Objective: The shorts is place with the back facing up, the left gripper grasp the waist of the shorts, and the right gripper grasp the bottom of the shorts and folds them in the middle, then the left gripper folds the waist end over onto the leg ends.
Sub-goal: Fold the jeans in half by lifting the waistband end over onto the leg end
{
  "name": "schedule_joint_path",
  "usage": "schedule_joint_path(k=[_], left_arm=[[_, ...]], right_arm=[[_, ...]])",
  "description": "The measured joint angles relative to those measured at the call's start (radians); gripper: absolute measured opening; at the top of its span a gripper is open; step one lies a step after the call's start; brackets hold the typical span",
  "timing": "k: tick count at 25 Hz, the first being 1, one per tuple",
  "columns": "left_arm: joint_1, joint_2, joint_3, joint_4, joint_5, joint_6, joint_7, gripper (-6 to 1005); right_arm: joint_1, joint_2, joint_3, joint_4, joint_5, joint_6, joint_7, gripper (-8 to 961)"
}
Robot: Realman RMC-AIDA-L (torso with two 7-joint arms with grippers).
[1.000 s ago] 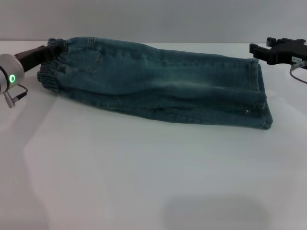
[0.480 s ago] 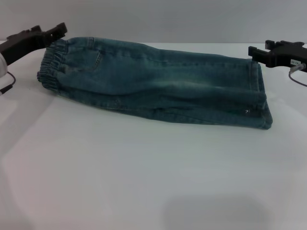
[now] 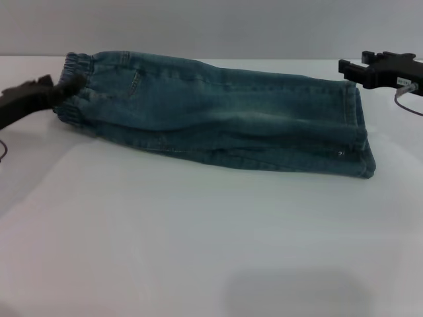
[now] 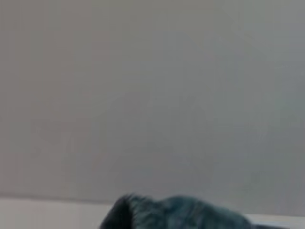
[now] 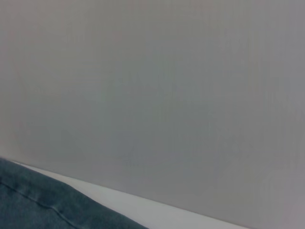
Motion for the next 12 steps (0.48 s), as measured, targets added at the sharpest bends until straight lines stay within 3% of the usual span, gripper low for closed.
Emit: schedule_joint_path(k=[7,12], left_arm=[[-0.016,-0.036,0.002,-0.042,0.0,-0.084,0.05,843],[-0.053,-0.042,0.007,-0.086,-0.003,-0.12,0.092,843]], right_arm=[[0.006,0.0,0.0,0.0,0.0,0.0,0.0,557],[0.007,0.0,0.0,0.0,0.0,0.0,0.0,558]])
